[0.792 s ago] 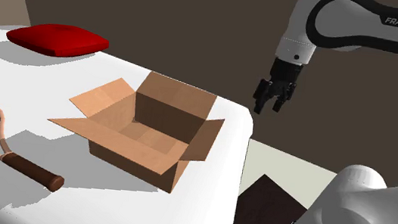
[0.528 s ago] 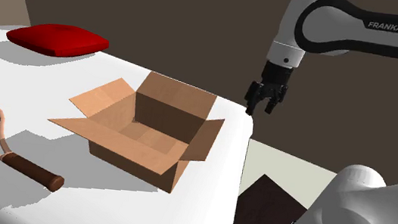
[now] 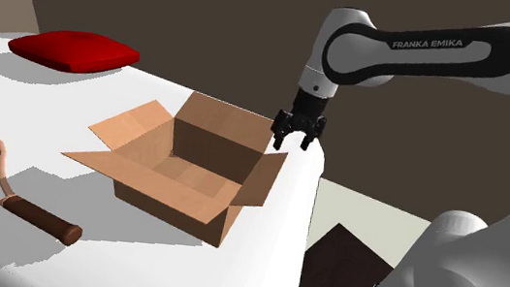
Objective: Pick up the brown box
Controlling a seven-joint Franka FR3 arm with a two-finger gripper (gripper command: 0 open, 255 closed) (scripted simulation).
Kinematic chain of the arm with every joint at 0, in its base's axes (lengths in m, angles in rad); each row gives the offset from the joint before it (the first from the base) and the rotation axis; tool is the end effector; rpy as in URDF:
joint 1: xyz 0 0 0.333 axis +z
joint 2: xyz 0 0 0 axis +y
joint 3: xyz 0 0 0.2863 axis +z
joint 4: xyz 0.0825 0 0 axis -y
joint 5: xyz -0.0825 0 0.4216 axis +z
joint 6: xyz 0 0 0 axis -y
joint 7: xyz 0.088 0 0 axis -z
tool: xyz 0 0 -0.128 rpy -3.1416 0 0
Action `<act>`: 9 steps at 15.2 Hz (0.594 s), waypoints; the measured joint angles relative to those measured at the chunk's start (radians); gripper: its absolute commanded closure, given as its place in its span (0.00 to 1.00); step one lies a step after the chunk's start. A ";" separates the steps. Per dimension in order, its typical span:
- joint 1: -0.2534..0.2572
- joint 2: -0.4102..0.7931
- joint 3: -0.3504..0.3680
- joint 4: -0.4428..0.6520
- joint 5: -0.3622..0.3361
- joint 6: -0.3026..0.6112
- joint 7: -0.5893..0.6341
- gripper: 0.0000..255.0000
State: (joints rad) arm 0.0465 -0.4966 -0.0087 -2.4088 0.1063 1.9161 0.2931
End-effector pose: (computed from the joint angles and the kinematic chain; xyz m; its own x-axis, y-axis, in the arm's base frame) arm 0.4490 0.0267 0.4335 0.9582 -0.2846 -0.0282 -0.2859 -0.9530 -0.1002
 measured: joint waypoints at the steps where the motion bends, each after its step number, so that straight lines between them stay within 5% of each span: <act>1: 0.005 0.033 0.009 0.013 0.010 0.027 0.016 0.00; 9: 0.014 0.212 0.025 0.058 0.046 0.190 0.055 0.00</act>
State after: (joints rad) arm 0.0604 -0.2848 0.0165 -2.3506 0.1527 2.1064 0.3485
